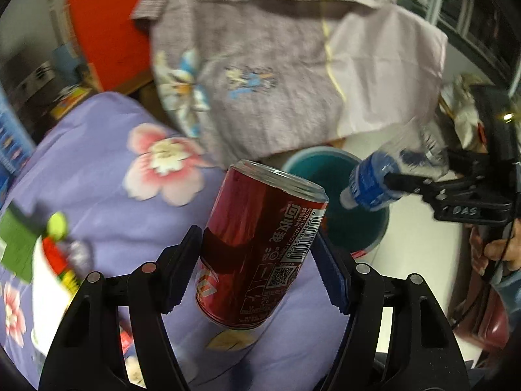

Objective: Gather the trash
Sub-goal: 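Carry the bottle over the bin and open the right gripper to drop it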

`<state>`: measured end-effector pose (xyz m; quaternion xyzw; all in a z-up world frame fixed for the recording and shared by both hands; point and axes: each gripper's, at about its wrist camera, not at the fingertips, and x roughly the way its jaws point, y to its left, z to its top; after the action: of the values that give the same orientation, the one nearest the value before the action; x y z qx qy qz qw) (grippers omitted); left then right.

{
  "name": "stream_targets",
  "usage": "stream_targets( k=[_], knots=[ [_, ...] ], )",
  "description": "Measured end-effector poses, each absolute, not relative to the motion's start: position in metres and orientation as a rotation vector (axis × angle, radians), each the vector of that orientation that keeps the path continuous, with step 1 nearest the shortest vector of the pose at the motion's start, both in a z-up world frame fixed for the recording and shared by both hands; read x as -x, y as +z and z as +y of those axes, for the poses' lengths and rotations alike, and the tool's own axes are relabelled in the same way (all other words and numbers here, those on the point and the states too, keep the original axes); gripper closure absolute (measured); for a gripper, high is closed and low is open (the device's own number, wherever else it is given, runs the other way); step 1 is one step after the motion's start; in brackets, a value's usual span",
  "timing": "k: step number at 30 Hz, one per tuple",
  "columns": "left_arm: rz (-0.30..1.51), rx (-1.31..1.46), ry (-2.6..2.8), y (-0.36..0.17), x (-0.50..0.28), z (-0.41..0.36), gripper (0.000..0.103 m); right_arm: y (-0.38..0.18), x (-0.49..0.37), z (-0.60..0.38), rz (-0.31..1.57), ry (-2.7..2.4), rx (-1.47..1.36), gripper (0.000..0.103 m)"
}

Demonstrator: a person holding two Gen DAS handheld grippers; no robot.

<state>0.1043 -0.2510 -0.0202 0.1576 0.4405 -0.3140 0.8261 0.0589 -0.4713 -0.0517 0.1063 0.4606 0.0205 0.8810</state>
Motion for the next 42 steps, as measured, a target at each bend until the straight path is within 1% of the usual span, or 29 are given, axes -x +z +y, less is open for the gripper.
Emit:
stream_targets(
  k=[7,11,16,24,31,33,40,42],
  knots=[
    [0.976,-0.410,-0.736,-0.046,-0.111,-0.311,0.034,-0.109,-0.066,-0.497,1.073,0.042,-0.327,0.040],
    [1.002,-0.440,-0.762,-0.061,-0.114,-0.336,0.034,-0.130,-0.070,-0.511,1.121,0.040,-0.408,0.039],
    [1.024,-0.474,-0.780,-0.077,-0.115,-0.355,0.034,-0.129,-0.068,-0.519,1.111,0.020,-0.391,0.036],
    [1.062,-0.502,-0.800,-0.097,-0.120,-0.372,0.034,-0.131,-0.058,-0.536,1.106,-0.056,-0.386,0.027],
    [1.079,-0.522,-0.806,-0.105,-0.124,-0.391,0.032,-0.132,-0.050,-0.544,1.117,-0.113,-0.372,0.027],
    [1.084,-0.520,-0.799,-0.107,-0.126,-0.393,0.026,-0.131,-0.049,-0.546,1.117,-0.122,-0.367,0.027],
    [1.093,-0.504,-0.771,-0.107,-0.132,-0.384,0.026,-0.131,-0.047,-0.548,1.128,-0.147,-0.367,0.025],
    [1.087,-0.499,-0.761,-0.104,-0.131,-0.378,0.024,-0.130,-0.047,-0.547,1.134,-0.154,-0.367,0.025]
  ],
)
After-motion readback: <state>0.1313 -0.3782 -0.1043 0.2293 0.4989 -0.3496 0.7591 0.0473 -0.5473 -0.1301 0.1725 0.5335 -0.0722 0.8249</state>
